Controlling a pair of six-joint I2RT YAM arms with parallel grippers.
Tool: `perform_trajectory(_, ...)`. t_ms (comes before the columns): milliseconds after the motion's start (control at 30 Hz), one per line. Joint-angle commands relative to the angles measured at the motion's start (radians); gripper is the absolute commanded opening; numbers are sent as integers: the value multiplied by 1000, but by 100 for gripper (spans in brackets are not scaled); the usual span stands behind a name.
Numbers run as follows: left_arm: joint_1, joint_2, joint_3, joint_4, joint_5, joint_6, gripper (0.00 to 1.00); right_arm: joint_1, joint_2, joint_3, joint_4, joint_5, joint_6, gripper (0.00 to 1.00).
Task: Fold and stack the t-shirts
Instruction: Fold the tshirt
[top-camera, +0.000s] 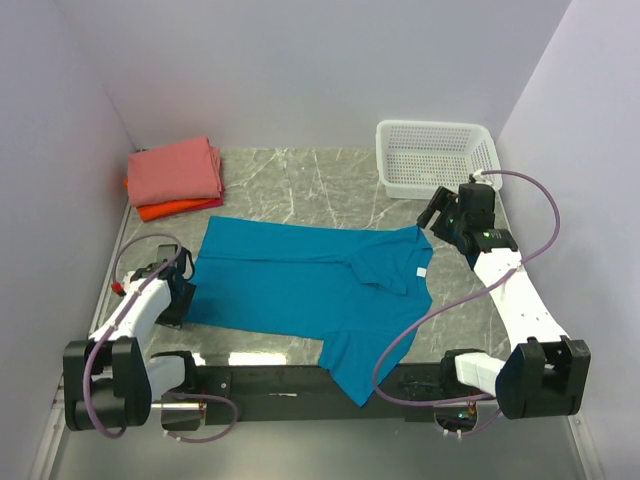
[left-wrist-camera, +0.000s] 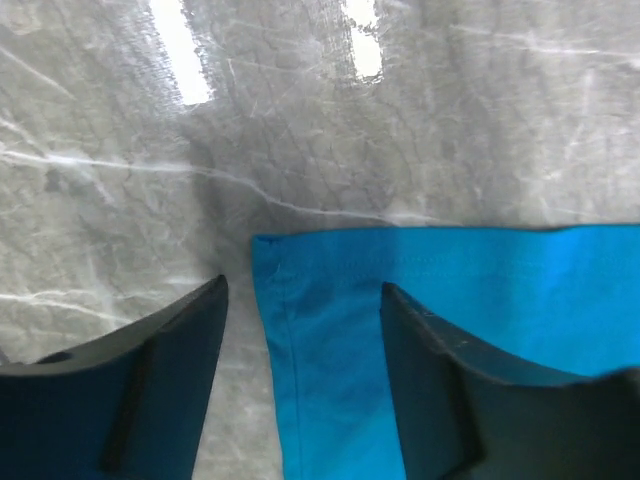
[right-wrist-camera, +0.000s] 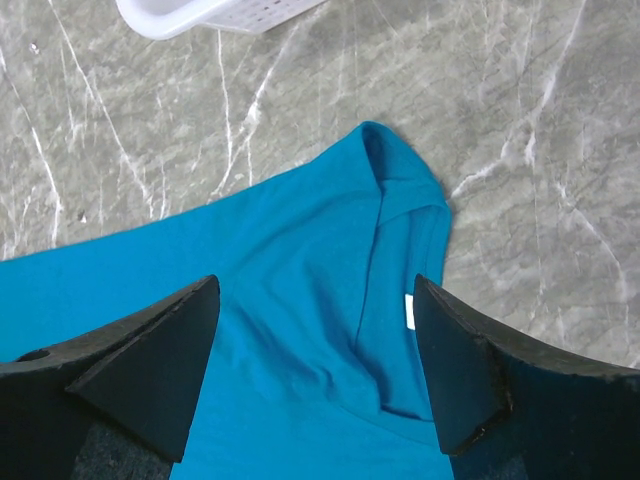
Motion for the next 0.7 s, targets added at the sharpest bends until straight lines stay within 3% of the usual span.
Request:
perform_trajectory(0, 6, 31, -17, 64, 1, 15, 65, 2, -30, 12, -13, 6, -3, 84)
perform_trajectory(100, 9, 56, -34, 106, 33, 27, 45, 3, -48, 2, -33, 2, -3, 84)
perform_trajectory(133, 9, 68, -43, 115, 39, 29, 31, 5, -53, 0, -42, 5, -4, 84)
perform_trajectory(233, 11, 86, -49, 120, 32, 23, 1, 20, -67, -18, -86, 2, 0, 84)
perform_trajectory(333, 12, 85, -43, 128, 32, 32, 1, 75, -90, -38, -131, 15, -12, 84)
perform_trajectory(433, 12, 68, -41, 129, 35, 35, 1, 282, -116, -61, -181, 65, -41, 83)
perform_trajectory(467, 12, 63, -41, 134, 38, 44, 1, 413, -125, -92, -191, 37, -47, 82)
perform_trajectory(567, 12, 49, -41, 137, 46, 58, 1, 633, -130, -155, -175, -4, -33, 80)
perform_trajectory(600, 12, 46, -41, 137, 46, 61, 1, 778, -121, -178, -175, -24, -29, 80)
perform_trajectory(667, 14, 37, -40, 135, 43, 66, 1, 932, -69, -187, -191, -9, -18, 79)
